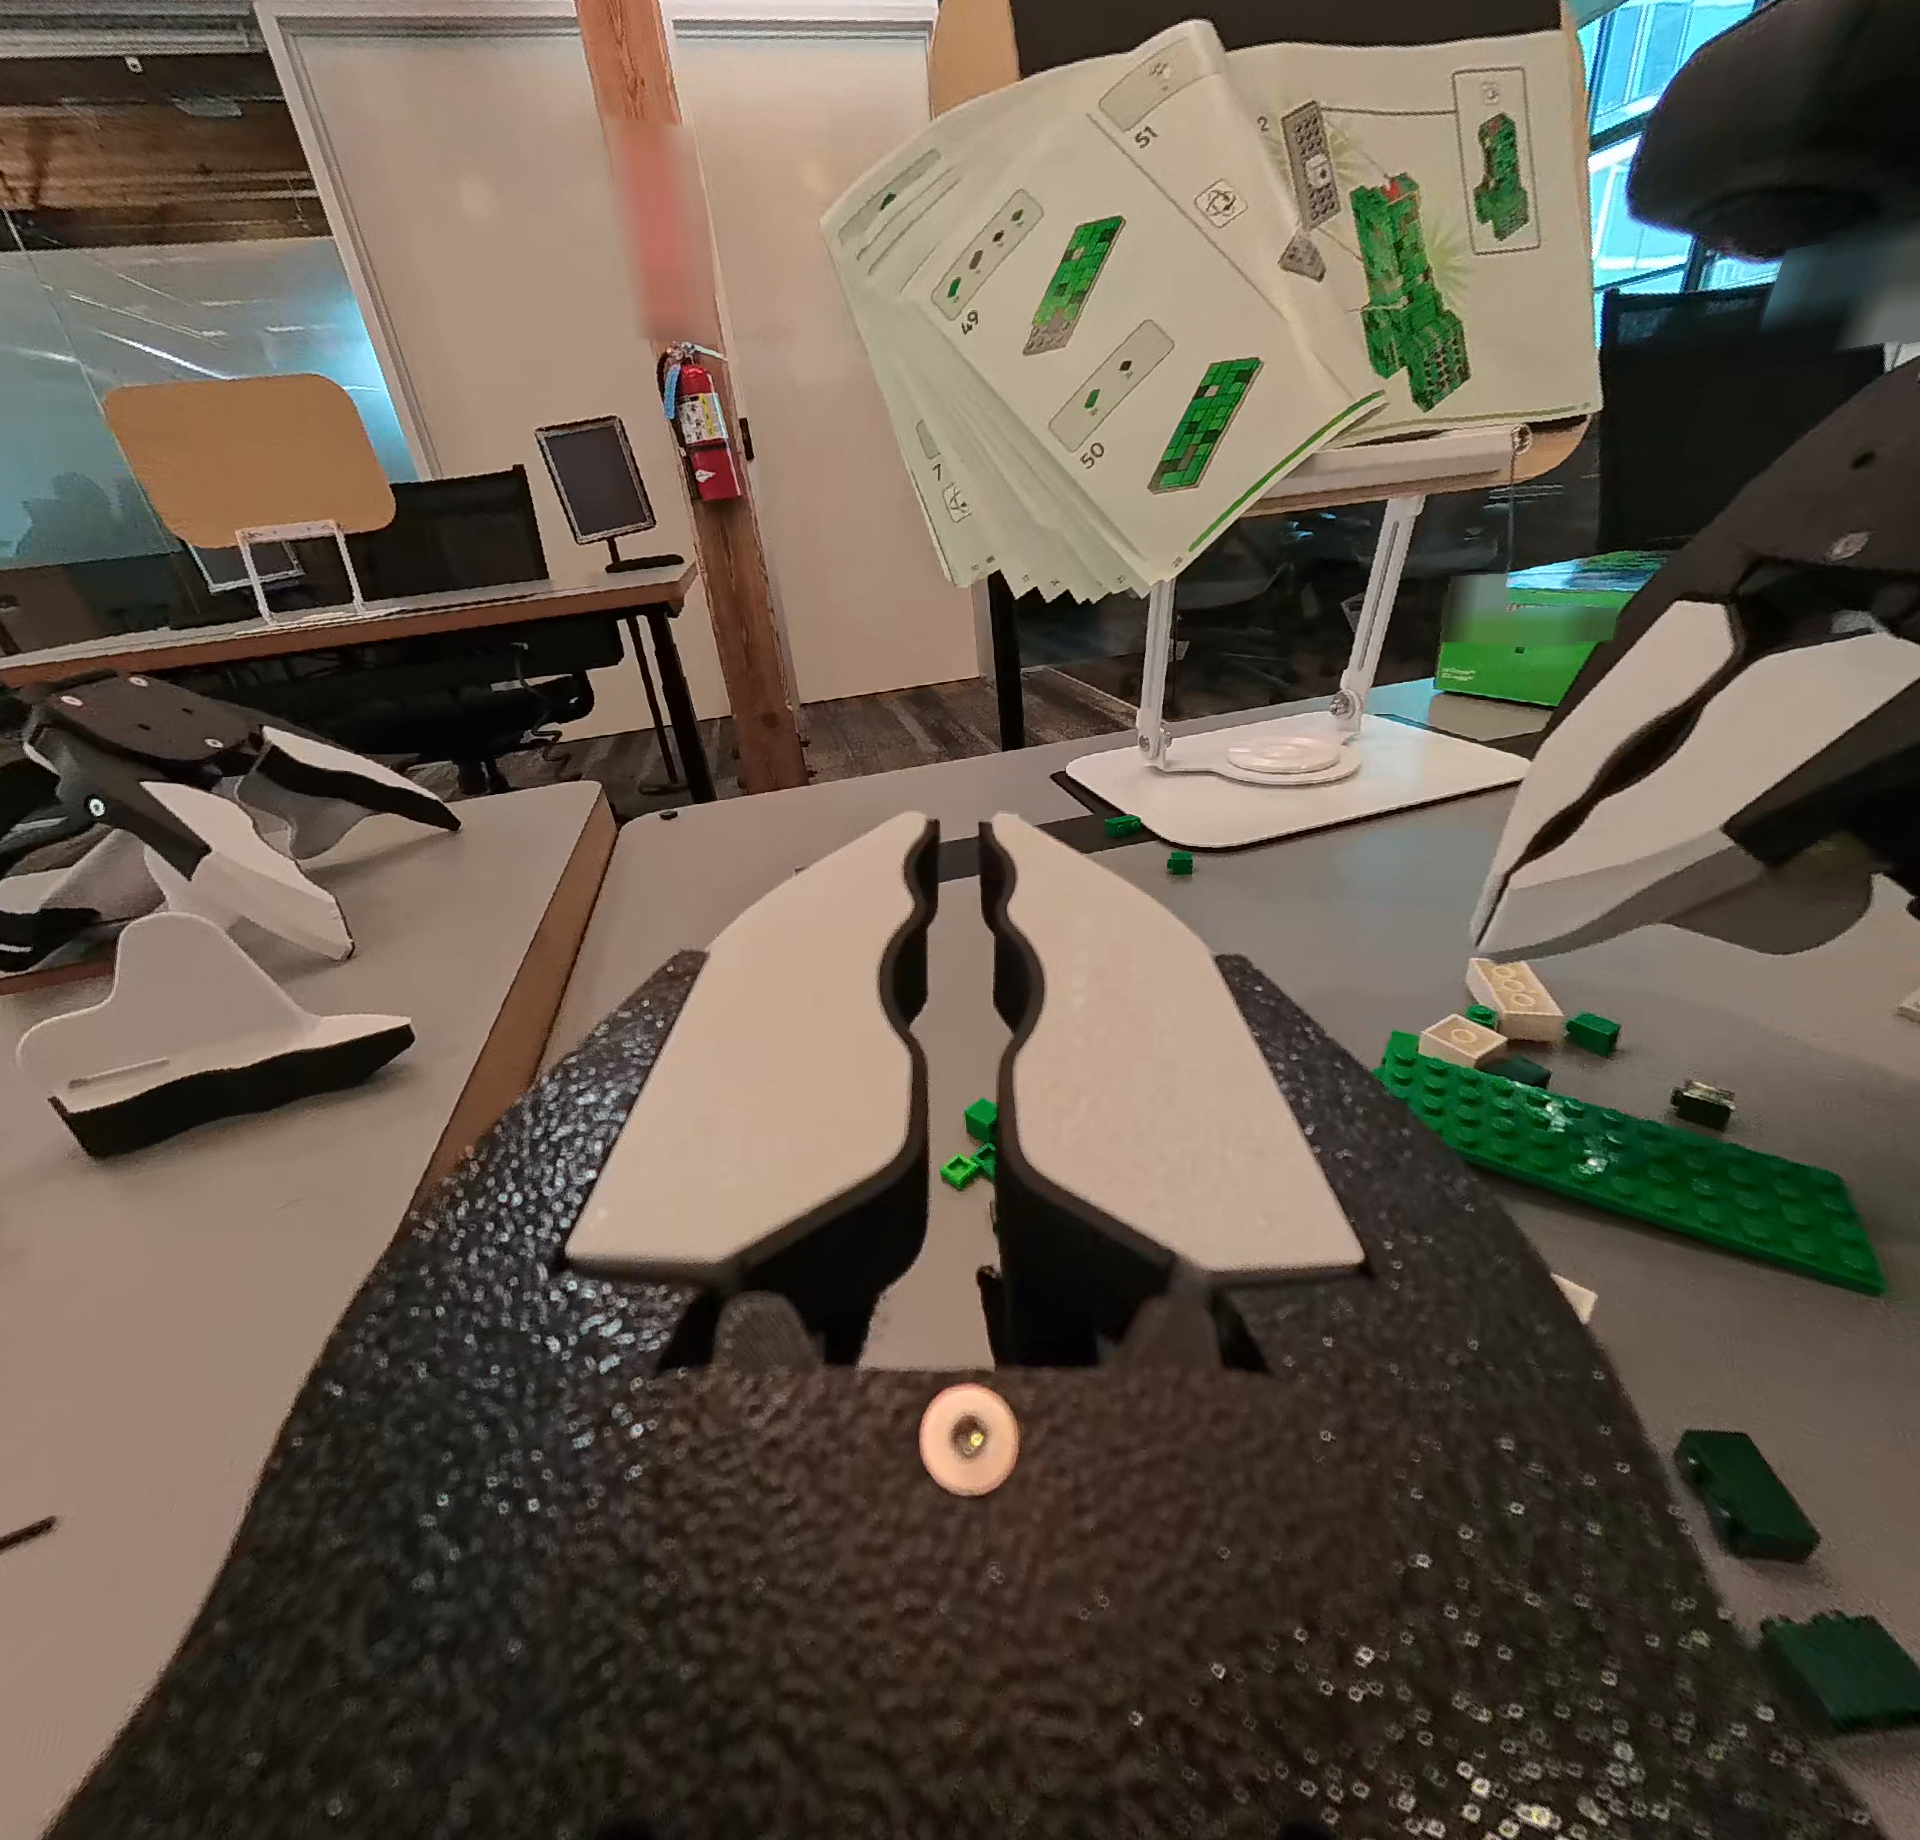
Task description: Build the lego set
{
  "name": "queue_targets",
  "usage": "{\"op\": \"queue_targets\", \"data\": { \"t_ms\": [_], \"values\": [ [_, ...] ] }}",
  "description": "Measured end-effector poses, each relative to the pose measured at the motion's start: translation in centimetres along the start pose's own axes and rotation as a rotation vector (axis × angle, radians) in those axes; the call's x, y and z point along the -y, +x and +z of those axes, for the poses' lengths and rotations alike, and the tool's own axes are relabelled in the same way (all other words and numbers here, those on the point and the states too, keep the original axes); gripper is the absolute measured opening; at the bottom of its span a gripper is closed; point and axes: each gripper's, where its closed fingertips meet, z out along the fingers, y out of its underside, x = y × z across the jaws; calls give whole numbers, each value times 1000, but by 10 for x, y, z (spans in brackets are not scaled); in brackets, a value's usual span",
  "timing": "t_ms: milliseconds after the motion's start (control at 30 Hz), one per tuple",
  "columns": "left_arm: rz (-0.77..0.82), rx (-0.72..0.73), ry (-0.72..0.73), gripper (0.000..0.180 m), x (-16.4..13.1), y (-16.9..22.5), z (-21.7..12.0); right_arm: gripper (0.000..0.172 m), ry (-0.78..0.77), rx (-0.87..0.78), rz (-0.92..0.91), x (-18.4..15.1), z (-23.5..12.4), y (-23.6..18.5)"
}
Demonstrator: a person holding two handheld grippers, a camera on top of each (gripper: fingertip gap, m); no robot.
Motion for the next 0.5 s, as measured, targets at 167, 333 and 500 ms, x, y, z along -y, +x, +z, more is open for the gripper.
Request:
{"op": "queue_targets", "data": {
  "t_ms": [167,333,500],
  "values": [
    [-11,8,5,7,1,-2,0,0,4,-17,-3,0,-2,3],
    [-16,12,7,7,1,-3,-1,0,-16,-63,-20,-4,-5,14],
    [-14,10,6,6,1,-4,-1,6,-98,-7,-26,-6,11,23]
  ]
}}
